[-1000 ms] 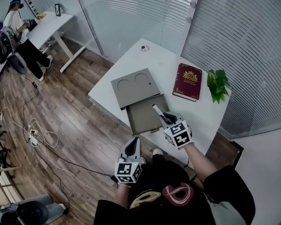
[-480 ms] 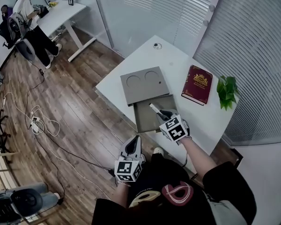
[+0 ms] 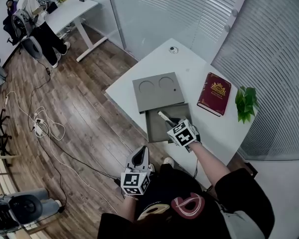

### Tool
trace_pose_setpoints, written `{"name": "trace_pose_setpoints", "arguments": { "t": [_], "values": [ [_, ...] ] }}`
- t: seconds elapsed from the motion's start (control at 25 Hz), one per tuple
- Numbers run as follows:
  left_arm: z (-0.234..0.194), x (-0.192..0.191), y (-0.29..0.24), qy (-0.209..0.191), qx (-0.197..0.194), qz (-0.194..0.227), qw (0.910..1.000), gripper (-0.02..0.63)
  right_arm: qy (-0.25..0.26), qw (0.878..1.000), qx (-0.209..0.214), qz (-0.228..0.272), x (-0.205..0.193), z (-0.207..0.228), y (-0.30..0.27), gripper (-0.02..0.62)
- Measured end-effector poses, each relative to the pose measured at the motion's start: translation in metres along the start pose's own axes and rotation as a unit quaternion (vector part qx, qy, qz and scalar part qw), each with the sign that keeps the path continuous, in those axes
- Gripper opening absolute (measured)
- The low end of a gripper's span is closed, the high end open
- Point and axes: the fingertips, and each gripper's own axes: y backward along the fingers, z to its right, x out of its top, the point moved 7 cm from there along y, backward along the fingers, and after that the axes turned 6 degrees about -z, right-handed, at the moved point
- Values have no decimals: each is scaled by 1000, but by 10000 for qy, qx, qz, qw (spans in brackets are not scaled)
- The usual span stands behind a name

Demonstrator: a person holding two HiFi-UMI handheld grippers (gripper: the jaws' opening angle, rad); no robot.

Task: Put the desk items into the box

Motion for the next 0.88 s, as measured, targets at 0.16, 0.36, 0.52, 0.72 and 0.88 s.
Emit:
{"name": "trace_pose_setpoints", "arguments": {
  "t": [0.16,0.36,0.52,0.72,0.88],
  "values": [
    [-2,0,-1,44,84,5,10000,18,-45,9999,107,-63,-2,1,-12,74],
    [-2,0,2,47,170,-45,9998,18,-2,9997,158,-176,-5,2,-23,74],
    [-3,-3,2,70,287,-72,9995,18,-5,9994,214,-260,-6,4,-29,74],
    [-5,-1,3,23,370,-98,9993,18,-17,9995,269,-171,-4,2,-39,75],
    [-5,-2,3,15,418,-88,9991,18,-21,9993,288,-251,-6,2,-43,75]
  ]
}}
